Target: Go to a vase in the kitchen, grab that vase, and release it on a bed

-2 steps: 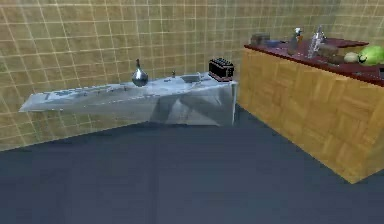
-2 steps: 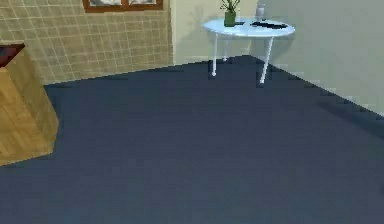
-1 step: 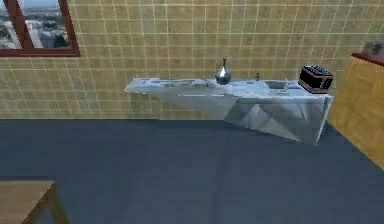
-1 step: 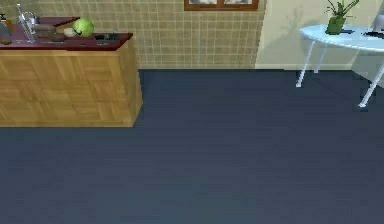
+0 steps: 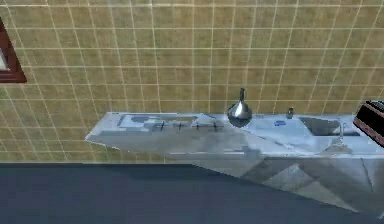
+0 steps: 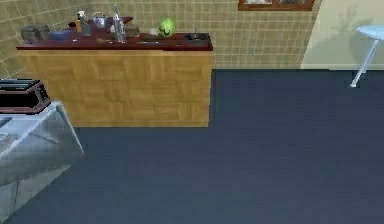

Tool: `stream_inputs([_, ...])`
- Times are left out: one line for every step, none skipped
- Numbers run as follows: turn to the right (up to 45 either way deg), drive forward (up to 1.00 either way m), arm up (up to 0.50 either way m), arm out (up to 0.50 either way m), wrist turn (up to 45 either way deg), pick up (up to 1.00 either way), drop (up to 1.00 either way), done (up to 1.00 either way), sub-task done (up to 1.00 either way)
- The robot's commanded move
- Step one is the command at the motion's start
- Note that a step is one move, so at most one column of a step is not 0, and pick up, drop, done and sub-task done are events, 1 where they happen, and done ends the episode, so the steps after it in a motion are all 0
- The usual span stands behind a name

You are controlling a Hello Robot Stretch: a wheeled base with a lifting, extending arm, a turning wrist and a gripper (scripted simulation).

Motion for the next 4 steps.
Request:
stream_inputs([0.0,0.40,0.00,0.00,0.0,0.00,0.00,0.00,0.00])
stream_inputs([-45.0,0.00,0.00,0.00,0.0,0.00,0.00,0.00,0.00])
stream_inputs([-21.0,0.00,0.00,0.00,0.0,0.00,0.00,0.00,0.00])
stream_inputs([45.0,0.00,0.00,0.00,0.0,0.00,0.00,0.00,0.00])
